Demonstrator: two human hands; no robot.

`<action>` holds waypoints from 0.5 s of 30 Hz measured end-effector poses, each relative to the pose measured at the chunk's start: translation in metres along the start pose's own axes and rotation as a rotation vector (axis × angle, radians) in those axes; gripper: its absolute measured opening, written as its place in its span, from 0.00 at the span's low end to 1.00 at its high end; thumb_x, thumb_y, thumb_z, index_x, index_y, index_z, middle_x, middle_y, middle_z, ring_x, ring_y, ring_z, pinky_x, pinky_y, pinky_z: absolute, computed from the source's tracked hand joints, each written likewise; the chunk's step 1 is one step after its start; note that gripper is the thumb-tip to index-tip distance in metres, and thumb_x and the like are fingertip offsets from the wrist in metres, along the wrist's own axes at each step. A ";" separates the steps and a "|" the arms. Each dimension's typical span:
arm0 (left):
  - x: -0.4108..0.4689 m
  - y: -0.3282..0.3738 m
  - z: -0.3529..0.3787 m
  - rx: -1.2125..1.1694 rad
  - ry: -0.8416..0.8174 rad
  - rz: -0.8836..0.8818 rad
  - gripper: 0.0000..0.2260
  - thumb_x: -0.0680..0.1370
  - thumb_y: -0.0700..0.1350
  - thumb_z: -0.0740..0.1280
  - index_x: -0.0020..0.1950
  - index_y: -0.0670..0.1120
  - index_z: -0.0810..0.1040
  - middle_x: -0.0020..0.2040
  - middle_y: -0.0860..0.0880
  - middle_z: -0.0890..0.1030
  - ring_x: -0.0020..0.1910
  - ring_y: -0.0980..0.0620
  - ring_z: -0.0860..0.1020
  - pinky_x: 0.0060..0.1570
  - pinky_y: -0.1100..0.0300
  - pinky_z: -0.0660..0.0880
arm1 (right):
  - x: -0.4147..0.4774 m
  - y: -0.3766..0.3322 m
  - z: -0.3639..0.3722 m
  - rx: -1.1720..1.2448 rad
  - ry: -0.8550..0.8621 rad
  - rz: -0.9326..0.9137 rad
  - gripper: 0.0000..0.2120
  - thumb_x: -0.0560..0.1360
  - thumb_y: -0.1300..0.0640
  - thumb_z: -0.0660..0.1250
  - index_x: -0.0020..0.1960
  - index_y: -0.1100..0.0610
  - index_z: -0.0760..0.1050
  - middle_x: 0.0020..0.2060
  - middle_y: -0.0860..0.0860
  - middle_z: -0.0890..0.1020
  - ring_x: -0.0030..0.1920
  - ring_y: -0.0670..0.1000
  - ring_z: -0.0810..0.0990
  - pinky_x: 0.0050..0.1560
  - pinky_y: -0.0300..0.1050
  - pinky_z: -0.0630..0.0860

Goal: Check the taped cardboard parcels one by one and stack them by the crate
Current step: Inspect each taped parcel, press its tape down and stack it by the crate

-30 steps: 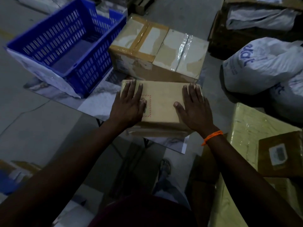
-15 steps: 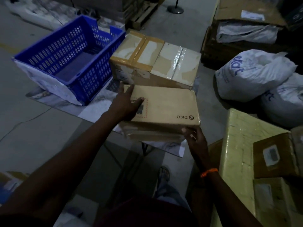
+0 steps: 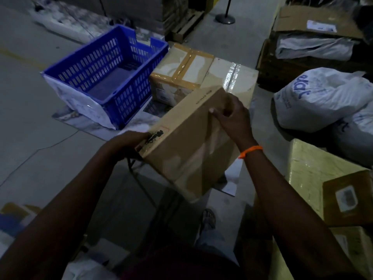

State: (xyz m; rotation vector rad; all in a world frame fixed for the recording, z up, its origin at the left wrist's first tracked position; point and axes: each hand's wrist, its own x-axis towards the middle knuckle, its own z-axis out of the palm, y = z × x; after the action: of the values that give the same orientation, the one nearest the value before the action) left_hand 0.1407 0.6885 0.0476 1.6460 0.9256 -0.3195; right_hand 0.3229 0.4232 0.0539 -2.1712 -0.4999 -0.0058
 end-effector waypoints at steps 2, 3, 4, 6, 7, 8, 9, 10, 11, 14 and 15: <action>-0.005 -0.025 -0.004 -0.240 -0.048 -0.117 0.16 0.80 0.49 0.71 0.64 0.44 0.75 0.57 0.38 0.80 0.47 0.43 0.81 0.30 0.53 0.82 | 0.015 -0.009 0.027 -0.084 -0.154 0.000 0.42 0.72 0.40 0.77 0.78 0.59 0.66 0.72 0.58 0.75 0.71 0.58 0.74 0.70 0.55 0.73; -0.008 -0.037 -0.004 -0.320 -0.080 -0.165 0.13 0.81 0.47 0.70 0.63 0.43 0.75 0.52 0.39 0.80 0.43 0.44 0.81 0.28 0.55 0.81 | 0.019 -0.009 0.044 -0.106 -0.243 0.014 0.43 0.73 0.43 0.78 0.79 0.61 0.64 0.74 0.60 0.72 0.73 0.59 0.71 0.71 0.54 0.71; -0.009 -0.050 -0.004 -0.350 -0.115 -0.185 0.09 0.82 0.44 0.67 0.59 0.42 0.77 0.46 0.40 0.81 0.39 0.47 0.81 0.28 0.57 0.81 | 0.021 -0.007 0.059 -0.150 -0.324 0.017 0.43 0.73 0.43 0.78 0.79 0.61 0.63 0.75 0.60 0.70 0.75 0.59 0.69 0.73 0.54 0.69; -0.008 -0.069 0.000 -0.417 -0.131 -0.206 0.06 0.83 0.38 0.62 0.47 0.40 0.77 0.31 0.44 0.77 0.27 0.53 0.77 0.26 0.62 0.78 | 0.020 0.003 0.089 -0.263 -0.434 -0.010 0.48 0.72 0.35 0.75 0.80 0.59 0.62 0.79 0.60 0.65 0.78 0.60 0.63 0.77 0.56 0.64; -0.006 -0.077 0.000 -0.435 -0.109 -0.219 0.08 0.82 0.35 0.61 0.45 0.40 0.76 0.28 0.46 0.75 0.24 0.54 0.76 0.24 0.64 0.77 | 0.019 0.011 0.103 -0.328 -0.479 -0.032 0.50 0.71 0.32 0.73 0.81 0.59 0.61 0.80 0.60 0.63 0.80 0.60 0.60 0.78 0.57 0.61; -0.002 -0.084 -0.001 -0.477 -0.069 -0.231 0.07 0.82 0.34 0.61 0.47 0.38 0.77 0.31 0.45 0.77 0.25 0.54 0.78 0.25 0.63 0.78 | 0.014 0.017 0.114 -0.394 -0.524 -0.054 0.49 0.72 0.32 0.72 0.81 0.60 0.61 0.81 0.61 0.61 0.81 0.60 0.58 0.79 0.56 0.58; 0.001 -0.091 -0.002 -0.492 -0.033 -0.242 0.06 0.82 0.34 0.61 0.52 0.37 0.78 0.36 0.43 0.79 0.28 0.52 0.81 0.26 0.61 0.80 | 0.008 0.023 0.123 -0.450 -0.546 -0.095 0.47 0.73 0.34 0.72 0.81 0.60 0.62 0.81 0.62 0.61 0.81 0.61 0.57 0.80 0.56 0.57; 0.002 -0.097 -0.002 -0.503 -0.012 -0.252 0.07 0.82 0.35 0.62 0.56 0.36 0.78 0.41 0.41 0.80 0.33 0.50 0.83 0.28 0.60 0.81 | -0.002 0.025 0.127 -0.490 -0.535 -0.143 0.44 0.75 0.35 0.71 0.80 0.61 0.64 0.80 0.64 0.62 0.80 0.62 0.59 0.79 0.57 0.59; 0.002 -0.100 -0.003 -0.504 -0.011 -0.258 0.08 0.82 0.36 0.62 0.59 0.36 0.78 0.45 0.41 0.80 0.38 0.48 0.83 0.28 0.61 0.81 | -0.012 0.026 0.129 -0.500 -0.485 -0.173 0.42 0.75 0.35 0.68 0.78 0.62 0.67 0.78 0.65 0.65 0.79 0.64 0.62 0.77 0.60 0.62; 0.002 -0.105 -0.002 -0.495 0.014 -0.253 0.09 0.82 0.40 0.64 0.58 0.38 0.80 0.48 0.39 0.80 0.41 0.45 0.81 0.30 0.59 0.81 | -0.046 0.036 0.124 -0.449 -0.300 -0.130 0.39 0.74 0.34 0.63 0.74 0.63 0.73 0.74 0.68 0.70 0.75 0.69 0.68 0.72 0.65 0.67; 0.000 -0.104 -0.001 -0.434 0.014 -0.249 0.08 0.82 0.43 0.65 0.56 0.40 0.81 0.49 0.39 0.81 0.41 0.45 0.81 0.33 0.58 0.82 | -0.060 0.039 0.119 -0.436 -0.247 -0.088 0.39 0.75 0.36 0.64 0.74 0.64 0.72 0.74 0.68 0.69 0.74 0.70 0.68 0.72 0.65 0.66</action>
State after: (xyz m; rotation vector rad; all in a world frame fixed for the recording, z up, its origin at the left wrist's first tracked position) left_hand 0.0663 0.6923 -0.0254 1.1398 1.1243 -0.2533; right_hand 0.2611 0.4732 -0.0601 -2.5897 -0.7946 0.1163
